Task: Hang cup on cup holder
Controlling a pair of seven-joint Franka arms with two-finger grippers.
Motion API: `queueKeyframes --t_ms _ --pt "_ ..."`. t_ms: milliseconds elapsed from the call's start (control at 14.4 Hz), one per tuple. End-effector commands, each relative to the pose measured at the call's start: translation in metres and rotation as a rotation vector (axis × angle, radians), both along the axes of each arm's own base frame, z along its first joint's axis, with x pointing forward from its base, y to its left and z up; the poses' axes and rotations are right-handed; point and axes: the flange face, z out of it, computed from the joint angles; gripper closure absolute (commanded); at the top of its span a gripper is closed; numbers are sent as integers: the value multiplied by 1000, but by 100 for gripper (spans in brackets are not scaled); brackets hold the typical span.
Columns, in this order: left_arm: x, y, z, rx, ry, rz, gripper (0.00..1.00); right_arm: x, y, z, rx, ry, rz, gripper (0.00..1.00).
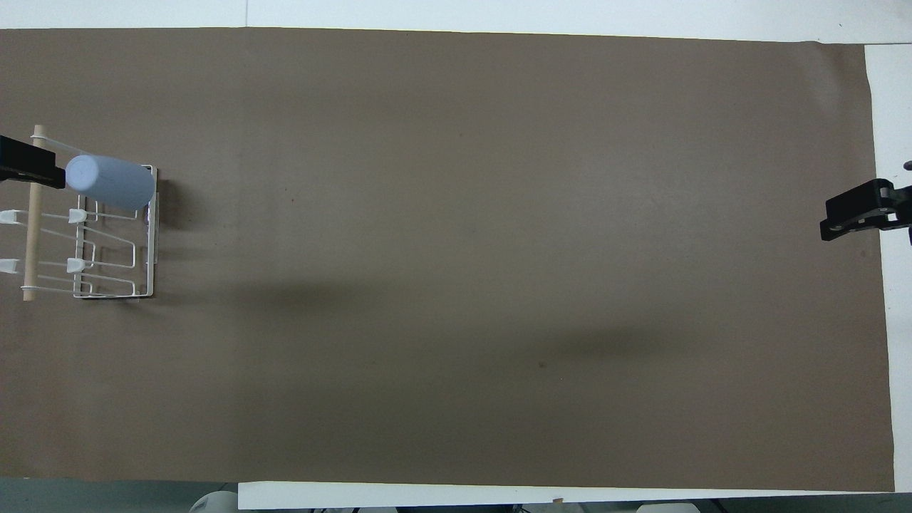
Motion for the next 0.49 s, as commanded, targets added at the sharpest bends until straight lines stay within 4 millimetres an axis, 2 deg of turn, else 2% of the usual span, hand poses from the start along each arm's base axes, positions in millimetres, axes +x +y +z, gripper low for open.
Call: queueKeyframes --t_ms 0,416 --pt "-16 -2 5 18 5 10 0 -4 -1 -1 25 4 15 1" --pt "-19 -4 6 14 10 18 0 -5 -1 0 25 3 15 1"
